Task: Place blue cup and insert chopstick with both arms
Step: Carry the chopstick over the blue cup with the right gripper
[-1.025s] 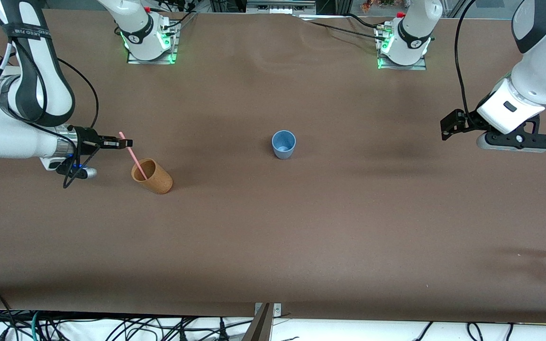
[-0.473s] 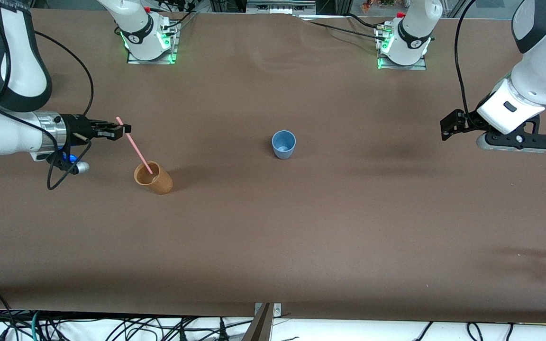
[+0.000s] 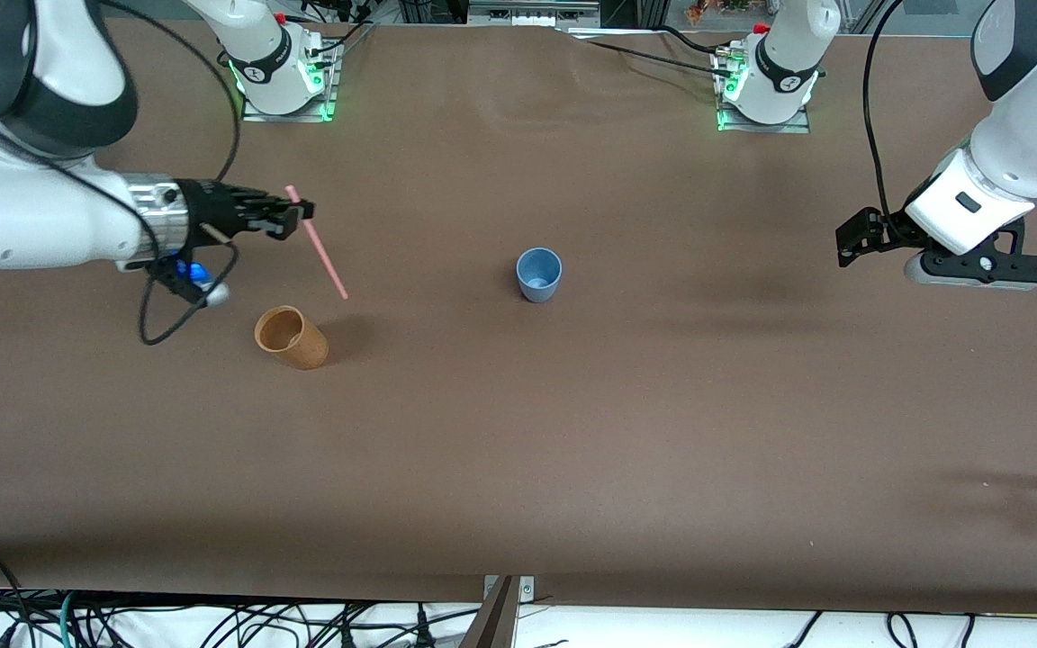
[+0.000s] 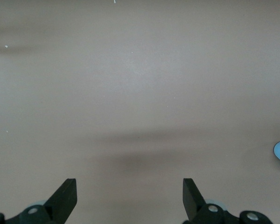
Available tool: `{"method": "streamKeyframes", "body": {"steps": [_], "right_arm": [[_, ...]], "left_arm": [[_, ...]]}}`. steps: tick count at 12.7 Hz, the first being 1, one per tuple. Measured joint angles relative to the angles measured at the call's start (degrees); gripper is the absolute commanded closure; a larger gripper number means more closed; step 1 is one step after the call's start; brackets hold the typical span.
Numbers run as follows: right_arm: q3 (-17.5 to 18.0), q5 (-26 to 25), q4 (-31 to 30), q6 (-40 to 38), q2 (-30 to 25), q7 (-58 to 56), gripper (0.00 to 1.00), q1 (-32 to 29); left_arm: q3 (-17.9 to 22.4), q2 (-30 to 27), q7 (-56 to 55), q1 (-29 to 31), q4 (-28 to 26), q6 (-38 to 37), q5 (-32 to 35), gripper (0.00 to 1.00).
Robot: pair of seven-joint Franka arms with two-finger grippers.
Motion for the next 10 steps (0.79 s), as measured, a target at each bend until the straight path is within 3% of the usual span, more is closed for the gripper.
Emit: {"method": "streamKeyframes", "body": {"steps": [3, 7, 10], "right_arm": [[0.19, 5.32, 1.23, 9.37, 2.2, 11.45, 1.0, 8.27], [0.26, 8.87, 1.47, 23.68, 7.13, 21.95, 1.0, 18.25], [0.28, 11.65, 1.65, 27.43, 7.98, 26.71, 1.0, 21.94]], "left_arm": [[-0.04, 0.0, 0.0, -0.02, 0.05, -0.02, 0.0, 0.0], [-0.09, 0.02, 0.0, -0.03, 0.09, -0.26, 0.0, 0.0], [-0.18, 0.03, 0.0, -0.09, 0.7, -0.36, 0.0, 0.0]]}}
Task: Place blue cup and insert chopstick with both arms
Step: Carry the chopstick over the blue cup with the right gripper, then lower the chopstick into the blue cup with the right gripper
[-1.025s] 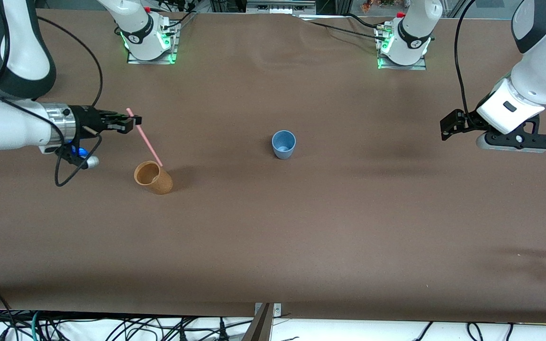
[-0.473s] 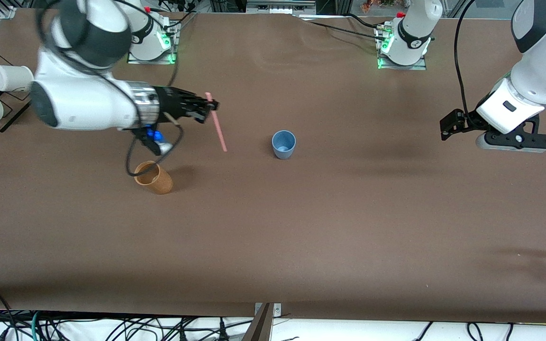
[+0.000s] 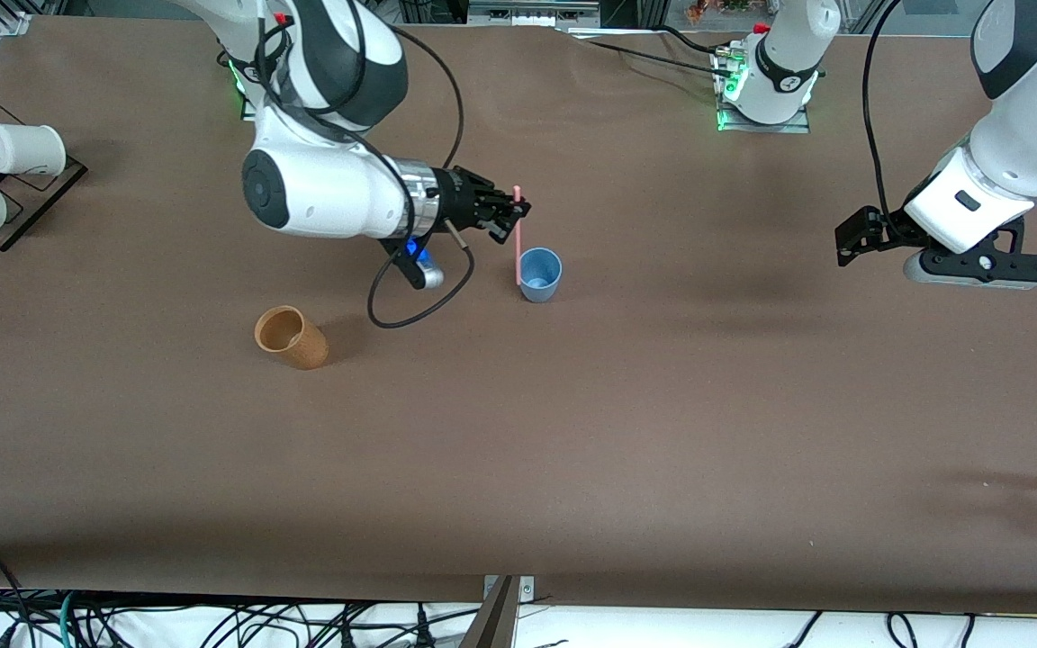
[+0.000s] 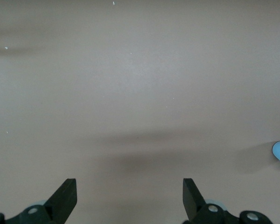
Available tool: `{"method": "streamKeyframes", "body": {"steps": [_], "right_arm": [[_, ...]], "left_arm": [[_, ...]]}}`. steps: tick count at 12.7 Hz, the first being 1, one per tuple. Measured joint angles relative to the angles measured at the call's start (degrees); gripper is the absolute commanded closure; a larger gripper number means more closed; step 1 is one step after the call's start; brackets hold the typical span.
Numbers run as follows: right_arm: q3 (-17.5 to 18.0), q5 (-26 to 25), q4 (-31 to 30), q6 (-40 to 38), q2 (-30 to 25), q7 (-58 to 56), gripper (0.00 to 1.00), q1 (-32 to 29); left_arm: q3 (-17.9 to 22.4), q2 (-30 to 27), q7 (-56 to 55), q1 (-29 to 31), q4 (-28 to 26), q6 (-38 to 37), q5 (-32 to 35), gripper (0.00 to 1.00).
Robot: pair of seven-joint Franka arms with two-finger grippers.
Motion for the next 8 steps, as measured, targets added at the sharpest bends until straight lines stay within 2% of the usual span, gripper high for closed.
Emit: {"method": "streamKeyframes", "body": {"steps": [8], "right_arm": [[-0.1, 0.16, 0.04, 5.7, 3.05, 2.8, 1.0, 3.36]], "left_arm": [[-0.5, 0.02, 0.0, -0.04, 0.32, -0.18, 0.0, 0.0]]}}
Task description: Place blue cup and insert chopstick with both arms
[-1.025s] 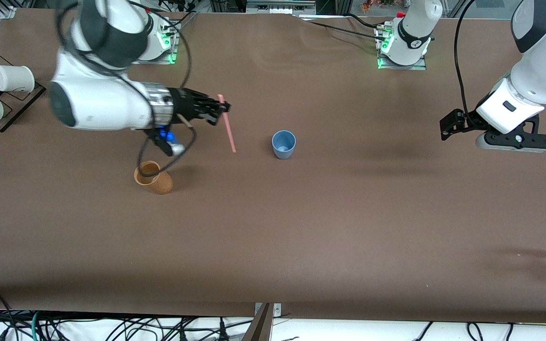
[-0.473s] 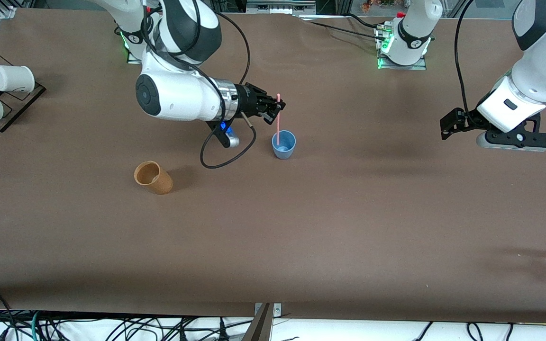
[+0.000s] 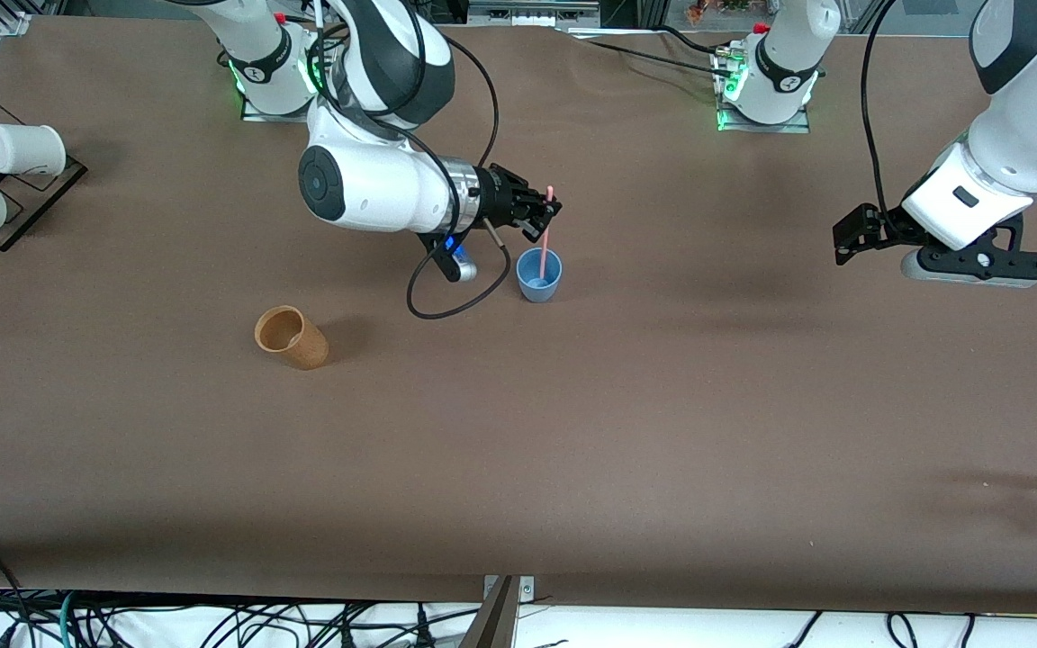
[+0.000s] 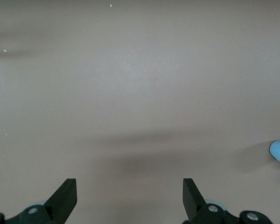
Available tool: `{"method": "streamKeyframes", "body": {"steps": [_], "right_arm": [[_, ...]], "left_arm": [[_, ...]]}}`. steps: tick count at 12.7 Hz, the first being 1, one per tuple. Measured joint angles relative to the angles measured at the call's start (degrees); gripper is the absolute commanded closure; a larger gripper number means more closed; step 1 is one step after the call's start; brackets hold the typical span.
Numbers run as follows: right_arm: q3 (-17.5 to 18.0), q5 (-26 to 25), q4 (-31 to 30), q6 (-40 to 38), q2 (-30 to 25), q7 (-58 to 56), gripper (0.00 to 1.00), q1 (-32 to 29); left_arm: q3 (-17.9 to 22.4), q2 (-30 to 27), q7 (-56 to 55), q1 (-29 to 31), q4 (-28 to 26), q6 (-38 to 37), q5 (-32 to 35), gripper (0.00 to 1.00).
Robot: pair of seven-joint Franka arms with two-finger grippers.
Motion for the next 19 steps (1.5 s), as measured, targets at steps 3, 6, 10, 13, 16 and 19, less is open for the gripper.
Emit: {"method": "streamKeyframes", "body": {"steps": [3, 6, 10, 13, 16, 19], "right_arm": [[-0.01, 0.0, -0.18, 0.65, 1.0, 0.0, 1.0, 0.14], [0.29, 0.0, -0.98, 1.01, 1.28, 0.05, 1.0, 0.52], [0.63, 0.0, -2.76, 2.3, 1.35, 0.11, 1.0, 0.62], [0.91, 0.01, -3.05, 2.71, 1.35, 0.27, 0.0, 0.65], [0.9, 0.0, -3.09, 3.23, 1.35, 0.23, 0.0, 0.63], [0.79, -2.46, -2.68, 3.76, 0.94, -1.77, 0.0, -0.14]], "left_arm": [[0.0, 0.01, 0.0, 0.0, 0.01, 0.0, 0.0, 0.0], [0.0, 0.01, 0.0, 0.0, 0.02, 0.0, 0.0, 0.0], [0.0, 0.01, 0.0, 0.0, 0.02, 0.0, 0.0, 0.0], [0.0, 0.01, 0.0, 0.0, 0.02, 0.0, 0.0, 0.0], [0.0, 0.01, 0.0, 0.0, 0.03, -0.01, 0.0, 0.0], [0.0, 0.01, 0.0, 0.0, 0.03, -0.01, 0.0, 0.0]]}}
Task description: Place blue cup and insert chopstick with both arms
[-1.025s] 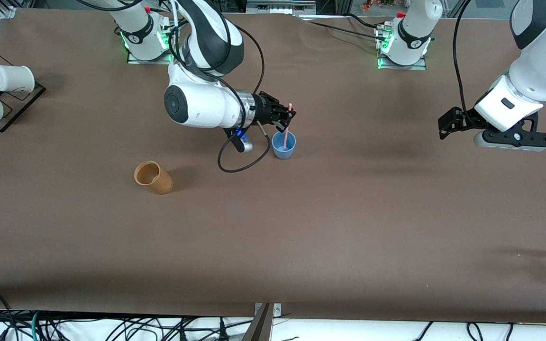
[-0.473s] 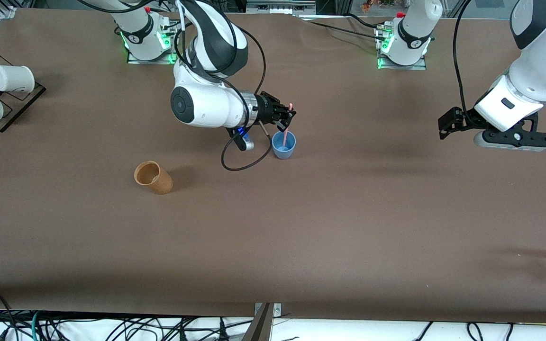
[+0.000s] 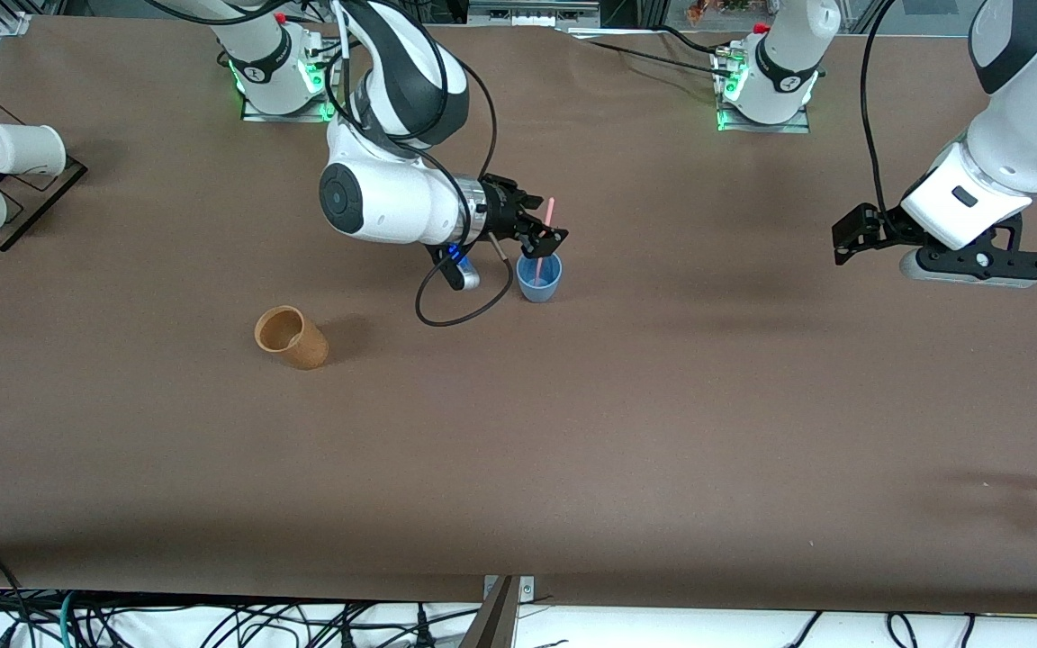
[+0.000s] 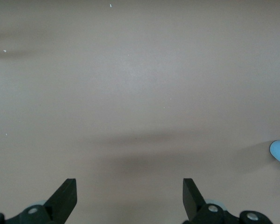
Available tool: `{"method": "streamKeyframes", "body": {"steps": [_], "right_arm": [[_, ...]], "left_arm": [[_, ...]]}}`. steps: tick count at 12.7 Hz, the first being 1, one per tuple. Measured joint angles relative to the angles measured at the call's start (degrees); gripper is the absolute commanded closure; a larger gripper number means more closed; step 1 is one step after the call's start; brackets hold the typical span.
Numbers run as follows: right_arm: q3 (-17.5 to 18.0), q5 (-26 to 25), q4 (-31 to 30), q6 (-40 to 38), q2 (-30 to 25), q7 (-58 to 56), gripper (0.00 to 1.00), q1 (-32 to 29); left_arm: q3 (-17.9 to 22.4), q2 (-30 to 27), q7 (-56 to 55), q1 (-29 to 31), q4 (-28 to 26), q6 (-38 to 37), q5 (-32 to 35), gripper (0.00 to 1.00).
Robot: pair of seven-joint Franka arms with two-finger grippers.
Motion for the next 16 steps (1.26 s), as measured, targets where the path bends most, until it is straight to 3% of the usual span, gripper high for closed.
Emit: {"method": "streamKeyframes", "body": {"steps": [6, 11, 16], "right_arm": [[-0.21, -20.79, 0.39, -6.15, -6.06, -12.76, 0.0, -8.36], [-0.45, -34.16, 0.22, -18.39, -13.09, -41.33, 0.0, -19.94], [-0.93, -44.33, -0.15, -22.72, -16.45, -63.86, 0.0, -27.24]], "left_arm": [[-0.01, 0.02, 0.0, -0.06, 0.24, 0.0, 0.0, 0.0], [-0.06, 0.12, 0.0, -0.27, 0.44, 0.0, 0.0, 0.0], [-0.08, 0.31, 0.0, -0.33, 0.6, 0.0, 0.0, 0.0]]}}
